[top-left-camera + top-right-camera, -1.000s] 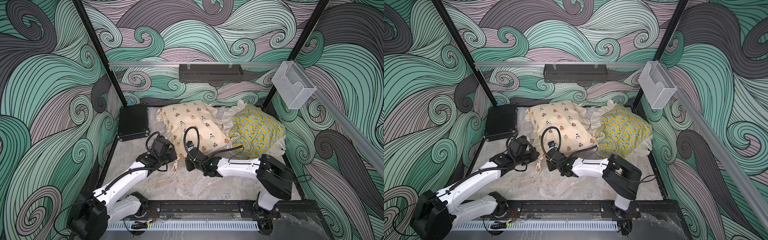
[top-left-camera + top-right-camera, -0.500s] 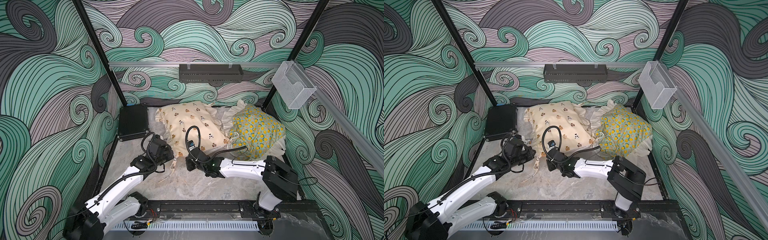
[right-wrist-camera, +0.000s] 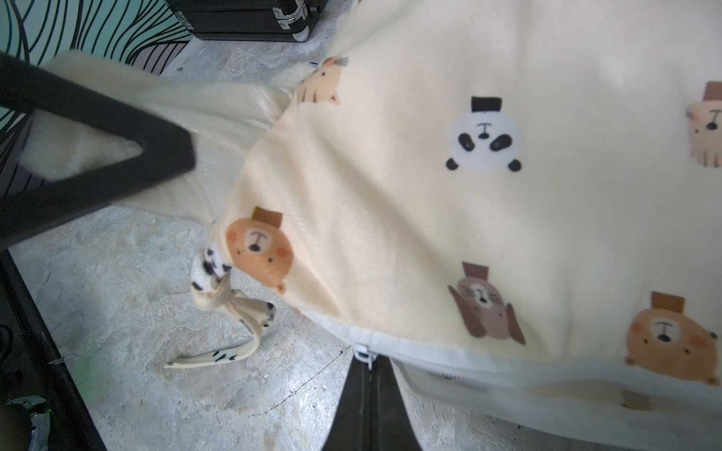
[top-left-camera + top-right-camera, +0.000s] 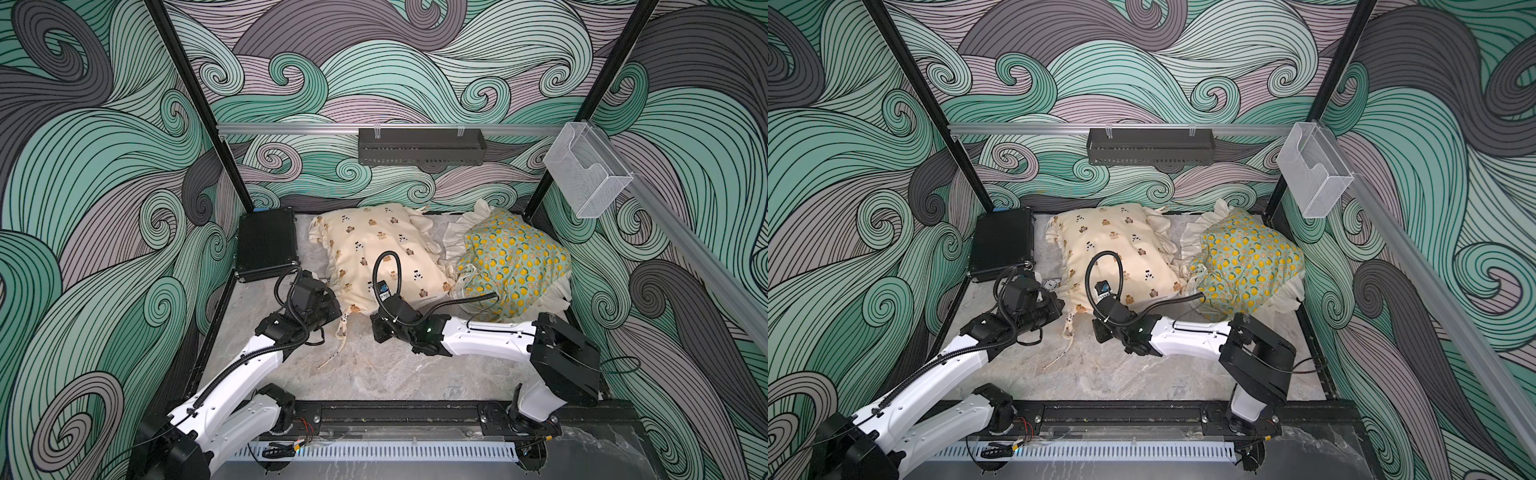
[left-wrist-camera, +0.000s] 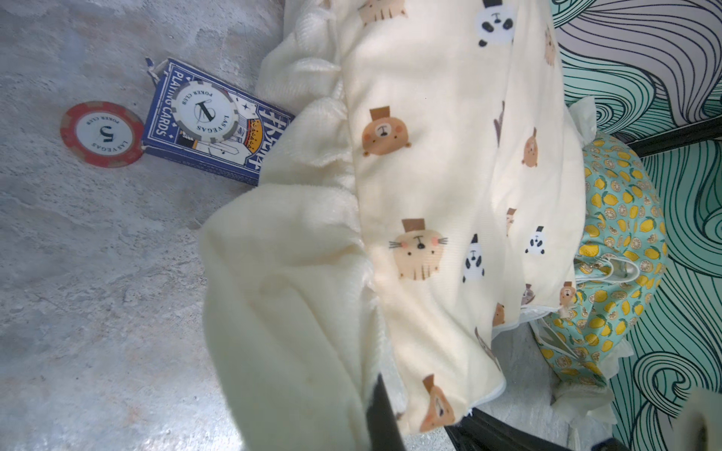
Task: Zip up pillowcases
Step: Zip the zipper on the pillowcase.
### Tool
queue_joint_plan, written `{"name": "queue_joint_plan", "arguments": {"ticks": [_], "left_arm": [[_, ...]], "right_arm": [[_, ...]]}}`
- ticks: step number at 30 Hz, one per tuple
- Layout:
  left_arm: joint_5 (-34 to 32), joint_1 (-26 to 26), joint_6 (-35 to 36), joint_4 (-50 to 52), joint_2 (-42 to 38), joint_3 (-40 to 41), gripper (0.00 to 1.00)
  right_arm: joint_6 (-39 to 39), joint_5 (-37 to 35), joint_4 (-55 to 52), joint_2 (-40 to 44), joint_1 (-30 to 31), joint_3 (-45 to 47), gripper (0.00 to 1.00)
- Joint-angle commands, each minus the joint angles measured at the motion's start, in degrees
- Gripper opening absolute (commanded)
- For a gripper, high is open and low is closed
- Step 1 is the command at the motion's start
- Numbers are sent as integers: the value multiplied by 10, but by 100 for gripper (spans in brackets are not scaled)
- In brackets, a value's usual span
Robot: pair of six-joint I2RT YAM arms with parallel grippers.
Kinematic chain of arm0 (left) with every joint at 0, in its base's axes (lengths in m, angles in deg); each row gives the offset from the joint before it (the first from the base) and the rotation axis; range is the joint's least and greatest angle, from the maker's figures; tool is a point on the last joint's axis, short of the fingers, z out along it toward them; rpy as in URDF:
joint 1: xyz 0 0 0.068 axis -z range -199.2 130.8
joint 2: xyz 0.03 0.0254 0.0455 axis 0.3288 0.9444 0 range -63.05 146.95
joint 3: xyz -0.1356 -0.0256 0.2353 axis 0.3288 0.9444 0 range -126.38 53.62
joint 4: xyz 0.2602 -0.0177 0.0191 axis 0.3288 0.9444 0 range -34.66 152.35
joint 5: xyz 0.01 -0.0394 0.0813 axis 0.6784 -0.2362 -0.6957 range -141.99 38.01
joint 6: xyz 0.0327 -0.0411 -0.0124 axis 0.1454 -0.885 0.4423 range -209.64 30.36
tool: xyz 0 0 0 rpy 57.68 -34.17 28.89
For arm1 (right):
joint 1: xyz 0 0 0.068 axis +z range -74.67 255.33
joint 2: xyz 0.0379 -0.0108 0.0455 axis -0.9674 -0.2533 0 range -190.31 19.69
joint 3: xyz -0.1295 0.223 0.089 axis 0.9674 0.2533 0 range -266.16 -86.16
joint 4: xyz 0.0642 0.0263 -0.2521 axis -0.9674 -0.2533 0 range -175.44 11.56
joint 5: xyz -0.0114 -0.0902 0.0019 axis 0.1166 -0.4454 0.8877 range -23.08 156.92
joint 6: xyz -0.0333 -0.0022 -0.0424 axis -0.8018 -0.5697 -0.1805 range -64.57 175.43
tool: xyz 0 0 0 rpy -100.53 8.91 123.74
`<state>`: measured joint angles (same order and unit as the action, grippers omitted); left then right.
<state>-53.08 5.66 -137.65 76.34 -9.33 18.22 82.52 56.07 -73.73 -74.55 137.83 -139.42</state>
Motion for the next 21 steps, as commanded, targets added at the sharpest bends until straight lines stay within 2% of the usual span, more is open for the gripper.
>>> {"name": "queue_joint_plan", "arguments": {"ticks": [1,12,21], "left_arm": [[15,-6,-1,-2,-3,1,0],[-3,-40,3,36,-30,-9,0],[2,-106,3,57,-43,-7,0]], "right_arm": [[-7,17,-22,9,-1,1,0],[0,-4,-58,29,-2,11,0],[15,-12,-73,52,-23,42,0]]}}
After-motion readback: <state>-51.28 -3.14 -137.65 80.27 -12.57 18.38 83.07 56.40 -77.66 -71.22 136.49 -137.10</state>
